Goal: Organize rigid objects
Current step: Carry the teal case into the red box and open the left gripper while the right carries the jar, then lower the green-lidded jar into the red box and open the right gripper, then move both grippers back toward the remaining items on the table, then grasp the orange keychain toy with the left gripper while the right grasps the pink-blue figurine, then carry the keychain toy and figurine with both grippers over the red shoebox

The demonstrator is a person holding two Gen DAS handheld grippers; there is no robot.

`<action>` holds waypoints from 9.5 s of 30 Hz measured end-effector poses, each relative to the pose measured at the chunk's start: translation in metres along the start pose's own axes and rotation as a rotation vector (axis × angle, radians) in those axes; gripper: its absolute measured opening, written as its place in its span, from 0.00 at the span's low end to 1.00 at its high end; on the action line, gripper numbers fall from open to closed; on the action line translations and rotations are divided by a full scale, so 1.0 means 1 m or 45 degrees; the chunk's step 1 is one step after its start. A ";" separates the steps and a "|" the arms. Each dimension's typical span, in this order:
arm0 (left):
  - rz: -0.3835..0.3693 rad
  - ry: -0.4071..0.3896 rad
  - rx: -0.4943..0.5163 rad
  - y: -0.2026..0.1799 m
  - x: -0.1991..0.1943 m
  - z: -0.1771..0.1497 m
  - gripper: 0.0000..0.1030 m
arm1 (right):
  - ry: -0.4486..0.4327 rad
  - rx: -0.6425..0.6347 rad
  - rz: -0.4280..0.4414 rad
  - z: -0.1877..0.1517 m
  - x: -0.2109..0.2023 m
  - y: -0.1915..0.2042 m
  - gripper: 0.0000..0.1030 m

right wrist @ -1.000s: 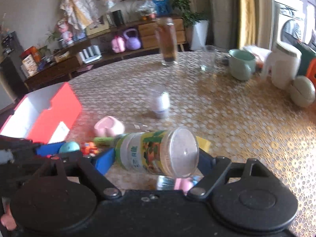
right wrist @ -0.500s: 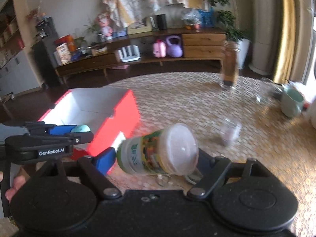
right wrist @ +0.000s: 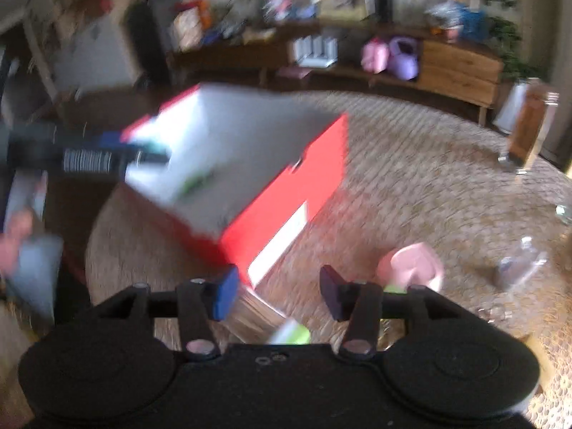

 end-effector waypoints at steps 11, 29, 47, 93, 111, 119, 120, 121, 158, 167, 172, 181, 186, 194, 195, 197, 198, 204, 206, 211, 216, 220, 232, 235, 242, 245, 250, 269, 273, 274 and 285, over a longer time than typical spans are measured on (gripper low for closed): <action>0.003 0.028 -0.006 0.012 0.006 -0.015 0.36 | 0.205 -0.333 0.094 -0.030 0.054 0.043 0.63; 0.013 0.047 -0.006 0.016 0.015 -0.019 0.36 | 0.265 -0.362 0.053 -0.044 0.072 0.032 0.45; 0.065 0.037 -0.049 0.035 0.006 -0.018 0.32 | 0.012 -0.083 0.110 -0.010 -0.017 0.025 0.42; 0.004 0.047 0.007 0.032 0.019 -0.004 0.32 | -0.080 -0.037 0.104 0.067 0.010 0.040 0.48; -0.133 -0.011 0.119 -0.068 -0.035 -0.019 0.52 | -0.275 0.159 0.035 -0.011 -0.102 -0.001 0.71; -0.202 -0.029 0.146 -0.111 -0.037 -0.029 0.72 | -0.323 0.164 -0.113 -0.066 -0.132 -0.024 0.84; -0.210 -0.031 0.144 -0.115 -0.036 -0.031 0.75 | -0.324 0.168 -0.129 -0.072 -0.134 -0.025 0.86; -0.218 -0.033 0.140 -0.118 -0.036 -0.031 0.75 | -0.324 0.174 -0.141 -0.081 -0.136 -0.030 0.89; -0.180 0.078 0.166 -0.197 0.095 -0.070 0.98 | -0.137 0.455 -0.491 -0.171 -0.072 -0.139 0.92; -0.144 0.057 0.227 -0.200 0.112 -0.073 0.97 | -0.113 0.520 -0.521 -0.170 -0.058 -0.147 0.87; -0.146 0.039 0.251 -0.200 0.116 -0.074 0.96 | -0.099 0.558 -0.521 -0.168 -0.050 -0.151 0.80; -0.191 0.010 0.283 -0.200 0.115 -0.074 0.65 | -0.082 0.599 -0.539 -0.165 -0.044 -0.156 0.73; -0.206 -0.002 0.309 -0.203 0.114 -0.075 0.59 | -0.076 0.575 -0.559 -0.163 -0.043 -0.154 0.73; -0.213 0.012 0.282 -0.200 0.110 -0.071 0.51 | -0.083 0.559 -0.576 -0.162 -0.050 -0.151 0.73; -0.209 0.018 0.280 -0.200 0.110 -0.071 0.51 | -0.085 0.567 -0.571 -0.162 -0.052 -0.151 0.73; -0.205 0.023 0.272 -0.198 0.108 -0.072 0.51 | -0.091 0.581 -0.558 -0.163 -0.056 -0.152 0.73; -0.203 0.018 0.269 -0.197 0.106 -0.072 0.51 | -0.097 0.583 -0.555 -0.163 -0.059 -0.151 0.73; -0.211 -0.001 0.260 -0.193 0.089 -0.069 0.50 | -0.144 0.586 -0.523 -0.157 -0.078 -0.141 0.73; -0.213 -0.001 0.250 -0.191 0.083 -0.068 0.50 | -0.157 0.581 -0.509 -0.154 -0.084 -0.139 0.73; -0.232 -0.002 0.228 -0.184 0.063 -0.063 0.50 | -0.177 0.567 -0.466 -0.144 -0.100 -0.129 0.73; -0.252 -0.007 0.209 -0.177 0.041 -0.055 0.51 | -0.184 0.552 -0.393 -0.128 -0.113 -0.116 0.73; -0.248 -0.026 0.206 -0.168 0.022 -0.046 0.51 | -0.199 0.518 -0.344 -0.109 -0.121 -0.102 0.73; -0.225 -0.044 0.134 -0.121 -0.019 -0.007 0.51 | -0.278 0.356 -0.238 -0.036 -0.124 -0.052 0.73; -0.208 -0.059 0.114 -0.104 -0.025 0.003 0.51 | -0.284 0.298 -0.223 -0.018 -0.119 -0.037 0.73; -0.168 -0.076 0.053 -0.059 -0.030 0.020 0.51 | -0.283 0.194 -0.161 0.023 -0.093 -0.002 0.73; -0.132 -0.085 0.039 -0.042 -0.030 0.026 0.51 | -0.272 0.162 -0.128 0.039 -0.081 0.010 0.73; -0.074 -0.088 0.017 -0.009 -0.024 0.036 0.51 | -0.251 0.101 -0.095 0.060 -0.058 0.031 0.73; 0.104 0.092 0.004 0.069 0.082 0.048 0.51 | -0.070 -0.170 -0.148 0.105 0.075 0.091 0.72; 0.090 0.159 -0.002 0.071 0.106 0.042 0.51 | -0.005 -0.155 -0.157 0.105 0.104 0.091 0.72; 0.081 0.177 0.007 0.070 0.111 0.041 0.51 | 0.012 -0.156 -0.162 0.104 0.110 0.091 0.72; 0.072 0.308 0.075 0.064 0.137 0.035 0.51 | 0.115 -0.084 -0.135 0.104 0.136 0.079 0.72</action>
Point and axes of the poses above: each gripper's, at about its wrist camera, not at the fingertips, and x roughly the way its jaws point, y to its left, z to its top, the point moved 2 cm from there along x, roughly the way its jaws point
